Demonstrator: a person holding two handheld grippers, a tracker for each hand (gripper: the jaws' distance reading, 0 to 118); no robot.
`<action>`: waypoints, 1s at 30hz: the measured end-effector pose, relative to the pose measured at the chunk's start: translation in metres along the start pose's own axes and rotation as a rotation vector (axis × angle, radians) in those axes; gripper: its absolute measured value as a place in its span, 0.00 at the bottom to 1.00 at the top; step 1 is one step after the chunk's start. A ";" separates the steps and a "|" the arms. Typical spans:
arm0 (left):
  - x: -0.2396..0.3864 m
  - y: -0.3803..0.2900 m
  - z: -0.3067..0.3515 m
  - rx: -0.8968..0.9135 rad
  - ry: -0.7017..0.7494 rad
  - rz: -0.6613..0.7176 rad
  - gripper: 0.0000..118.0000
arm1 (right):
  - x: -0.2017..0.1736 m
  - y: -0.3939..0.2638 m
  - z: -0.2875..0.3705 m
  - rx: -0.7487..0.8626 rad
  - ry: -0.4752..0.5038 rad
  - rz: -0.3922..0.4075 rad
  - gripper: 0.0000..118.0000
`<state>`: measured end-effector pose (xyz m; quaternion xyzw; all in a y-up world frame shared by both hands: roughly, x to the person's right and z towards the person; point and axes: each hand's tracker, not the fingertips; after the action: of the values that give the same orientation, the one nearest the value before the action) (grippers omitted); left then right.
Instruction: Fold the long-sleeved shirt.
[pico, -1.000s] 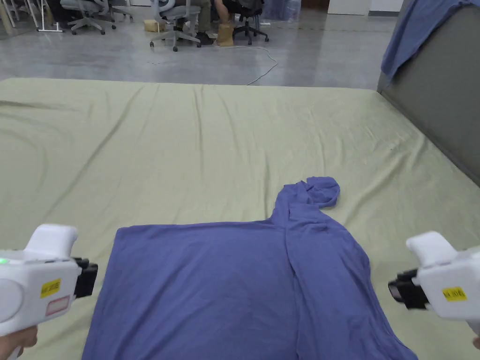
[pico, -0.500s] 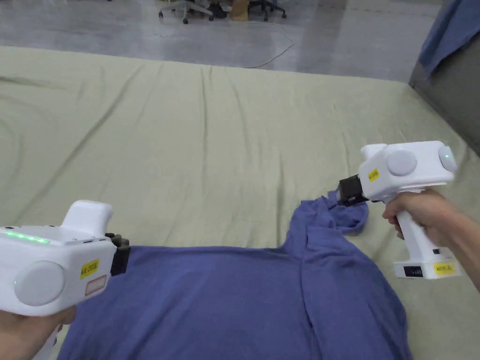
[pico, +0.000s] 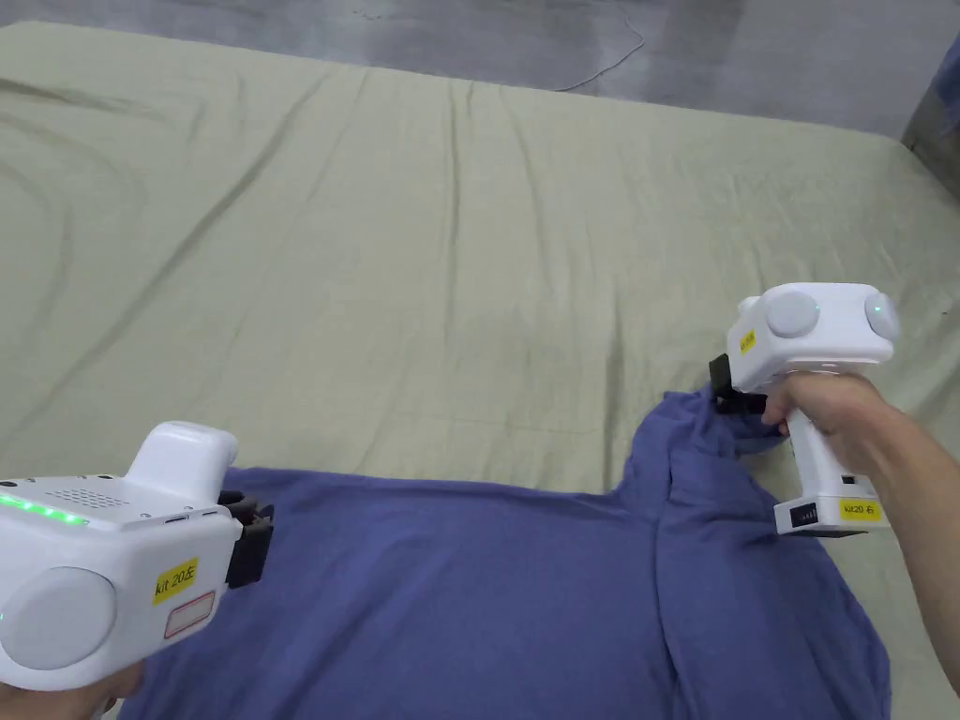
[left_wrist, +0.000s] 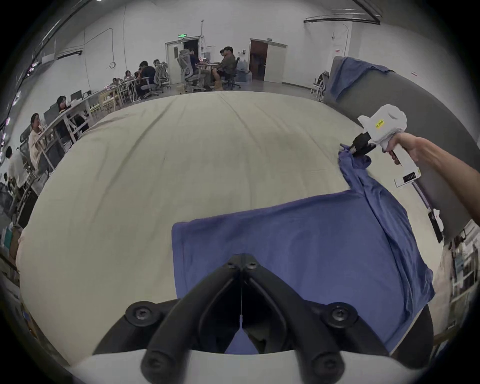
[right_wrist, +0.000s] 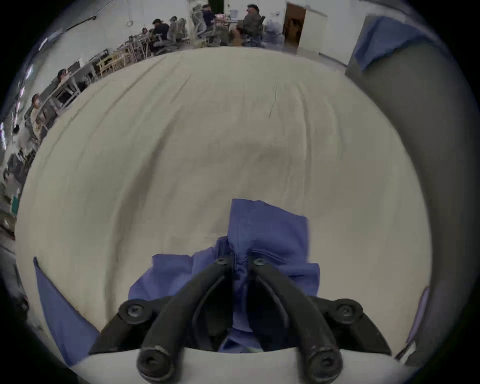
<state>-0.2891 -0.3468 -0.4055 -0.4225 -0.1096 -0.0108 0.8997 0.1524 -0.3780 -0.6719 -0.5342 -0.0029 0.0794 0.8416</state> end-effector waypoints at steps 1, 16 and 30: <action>0.000 0.000 0.006 0.009 0.004 0.000 0.00 | 0.004 -0.002 0.015 0.037 0.001 0.024 0.04; 0.024 -0.045 0.104 0.117 0.006 0.003 0.00 | -0.017 -0.215 0.209 0.241 0.142 0.129 0.04; 0.046 -0.071 0.144 0.127 -0.009 0.026 0.00 | -0.010 -0.297 0.159 0.093 0.143 0.055 0.88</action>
<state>-0.2788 -0.2798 -0.2529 -0.3661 -0.1084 0.0096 0.9242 0.1670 -0.3602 -0.3359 -0.4987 0.0754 0.0641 0.8611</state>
